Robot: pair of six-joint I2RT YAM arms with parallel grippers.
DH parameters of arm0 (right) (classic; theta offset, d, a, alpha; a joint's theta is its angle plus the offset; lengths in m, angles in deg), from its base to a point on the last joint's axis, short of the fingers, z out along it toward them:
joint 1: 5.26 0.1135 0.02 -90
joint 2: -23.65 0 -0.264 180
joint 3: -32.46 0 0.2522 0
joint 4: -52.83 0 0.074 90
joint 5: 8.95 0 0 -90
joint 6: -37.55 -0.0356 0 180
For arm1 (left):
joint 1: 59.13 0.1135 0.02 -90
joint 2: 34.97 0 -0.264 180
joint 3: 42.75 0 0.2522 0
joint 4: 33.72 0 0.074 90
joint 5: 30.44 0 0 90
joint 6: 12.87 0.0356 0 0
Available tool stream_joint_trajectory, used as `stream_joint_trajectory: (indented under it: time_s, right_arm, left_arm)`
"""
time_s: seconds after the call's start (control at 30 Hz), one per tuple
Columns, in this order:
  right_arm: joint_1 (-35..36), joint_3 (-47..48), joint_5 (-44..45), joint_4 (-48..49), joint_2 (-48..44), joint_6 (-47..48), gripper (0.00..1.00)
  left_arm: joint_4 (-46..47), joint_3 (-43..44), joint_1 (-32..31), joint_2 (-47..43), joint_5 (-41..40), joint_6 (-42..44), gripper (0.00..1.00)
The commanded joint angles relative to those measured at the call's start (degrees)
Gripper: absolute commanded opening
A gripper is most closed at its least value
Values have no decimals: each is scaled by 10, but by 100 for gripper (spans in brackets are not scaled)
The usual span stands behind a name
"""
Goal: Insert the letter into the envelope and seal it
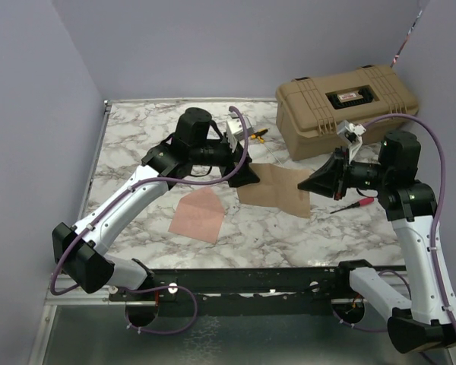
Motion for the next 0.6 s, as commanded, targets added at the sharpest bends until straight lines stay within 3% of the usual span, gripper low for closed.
stream_joint_trajectory:
  time_s: [0.0, 0.27, 0.37, 0.43, 0.57]
  right_arm:
    - [15, 23, 5, -41, 6, 37, 0]
    - [25, 41, 22, -68, 25, 65, 0]
    - [27, 45, 24, -77, 30, 77, 0]
    - [27, 45, 24, -76, 35, 79, 0]
    - [28, 48, 21, -68, 46, 71, 0]
  left_arm:
    - [-26, 10, -4, 2, 40, 21, 68]
    - [-61, 15, -4, 1, 42, 45, 31]
    - [-67, 13, -4, -3, 14, 46, 7]
    - [-67, 10, -4, -11, -6, 46, 0]
    - [-42, 6, -4, -27, -61, 10, 0]
